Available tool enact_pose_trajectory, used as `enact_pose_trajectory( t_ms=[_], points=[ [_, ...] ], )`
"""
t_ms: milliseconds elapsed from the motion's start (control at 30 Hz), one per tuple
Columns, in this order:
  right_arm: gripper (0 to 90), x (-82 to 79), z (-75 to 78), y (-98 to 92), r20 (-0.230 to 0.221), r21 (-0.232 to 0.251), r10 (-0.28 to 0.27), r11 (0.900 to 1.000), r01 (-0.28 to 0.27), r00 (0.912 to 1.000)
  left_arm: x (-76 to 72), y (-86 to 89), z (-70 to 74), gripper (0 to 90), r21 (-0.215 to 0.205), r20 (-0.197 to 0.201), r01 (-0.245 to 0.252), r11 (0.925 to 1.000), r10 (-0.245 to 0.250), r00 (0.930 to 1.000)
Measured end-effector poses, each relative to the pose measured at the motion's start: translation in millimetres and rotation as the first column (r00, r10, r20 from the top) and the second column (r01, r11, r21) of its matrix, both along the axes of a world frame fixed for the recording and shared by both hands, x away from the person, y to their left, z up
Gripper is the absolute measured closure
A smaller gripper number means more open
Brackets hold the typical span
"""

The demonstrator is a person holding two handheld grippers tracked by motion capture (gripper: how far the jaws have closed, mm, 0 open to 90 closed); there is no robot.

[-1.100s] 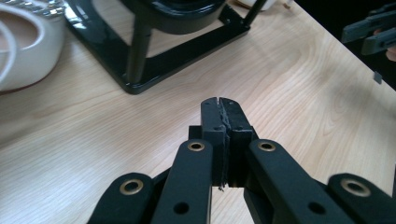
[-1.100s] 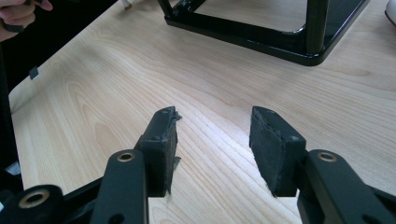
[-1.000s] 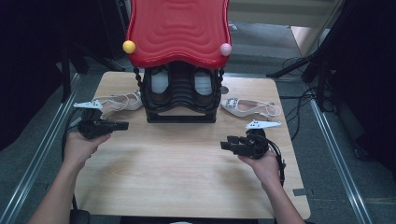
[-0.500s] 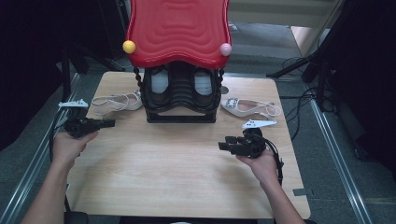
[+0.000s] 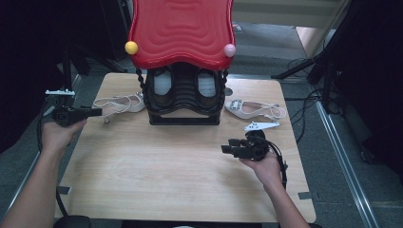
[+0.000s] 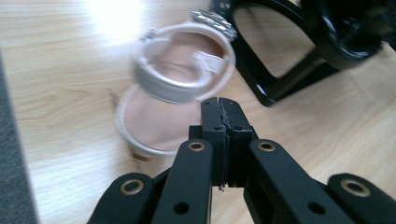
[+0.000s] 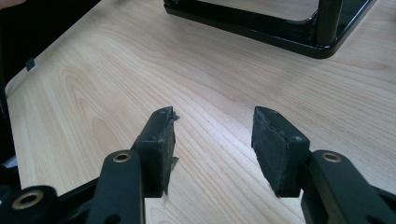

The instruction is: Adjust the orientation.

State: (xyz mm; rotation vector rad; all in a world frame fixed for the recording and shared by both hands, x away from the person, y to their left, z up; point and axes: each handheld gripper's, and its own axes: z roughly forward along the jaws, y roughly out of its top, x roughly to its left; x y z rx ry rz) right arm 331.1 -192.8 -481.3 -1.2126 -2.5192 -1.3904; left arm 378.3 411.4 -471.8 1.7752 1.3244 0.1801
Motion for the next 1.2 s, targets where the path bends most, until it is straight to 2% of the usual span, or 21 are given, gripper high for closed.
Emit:
enact_pose_trajectory(
  t_ms=[100,133,267,300,400,533,600,733,867,1000,1100,1200],
  points=[
    [50.7,-0.2,0.3,0.9,0.000,-0.001,-0.001,1.000,0.001,1.0000,6.5,9.3,-2.8,90.0,-0.010,-0.004,-0.015,0.9998,0.015,0.9999],
    [50.5,0.0,0.2,0.9,0.000,-0.002,-0.002,1.000,0.002,1.0000,8.4,12.5,-3.6,90.0,0.003,0.002,-0.033,0.9995,0.033,0.9995],
    [50.7,0.4,-1.1,1.2,0.007,-0.014,0.004,1.000,-0.004,1.0000,14.7,20.6,-8.1,90.0,0.054,-0.022,-0.069,0.9962,0.070,0.9973],
    [50.6,0.0,-1.1,1.5,0.005,-0.016,0.007,1.000,-0.007,1.0000,15.4,22.9,-10.0,90.0,0.049,-0.017,-0.084,0.9952,0.085,0.9962],
    [50.9,-0.7,-1.4,2.1,0.010,-0.020,0.012,1.000,-0.012,0.9999,18.9,29.5,-14.9,90.0,0.039,-0.037,-0.112,0.9929,0.113,0.9929],
    [51.0,-0.8,-2.1,2.6,0.004,-0.020,0.013,1.000,-0.013,0.9999,25.6,29.3,-24.0,90.0,0.035,-0.067,-0.135,0.9902,0.137,0.9883],
    [51.0,-1.3,-2.2,2.8,0.001,-0.019,0.016,1.000,-0.016,0.9999,27.2,27.8,-24.9,90.0,0.041,-0.072,-0.137,0.9897,0.140,0.9875],
    [51.2,-1.5,-3.0,3.0,0.002,-0.024,0.019,1.000,-0.019,0.9998,26.3,27.6,-25.6,90.0,0.029,-0.077,-0.132,0.9909,0.133,0.9881],
    [50.9,-0.8,-3.4,3.0,0.003,-0.021,0.017,1.000,-0.017,0.9999,24.3,23.3,-28.2,90.0,0.020,-0.097,-0.092,0.9955,0.094,0.9909],
    [51.0,-1.0,-4.0,3.5,0.000,-0.028,0.016,0.999,-0.016,0.9999,20.2,13.1,-26.2,90.0,0.017,-0.072,-0.080,0.9967,0.081,0.9941],
    [51.0,-0.8,-3.9,4.0,0.000,-0.028,0.015,1.000,-0.015,0.9999,17.9,4.1,-23.8,90.0,0.009,-0.074,-0.058,0.9983,0.059,0.9956],
    [50.9,-0.7,-3.7,3.8,0.010,-0.023,0.013,1.000,-0.013,0.9999,16.0,-4.5,-21.6,90.0,0.001,-0.064,-0.062,0.9980,0.062,0.9960]
  ],
)
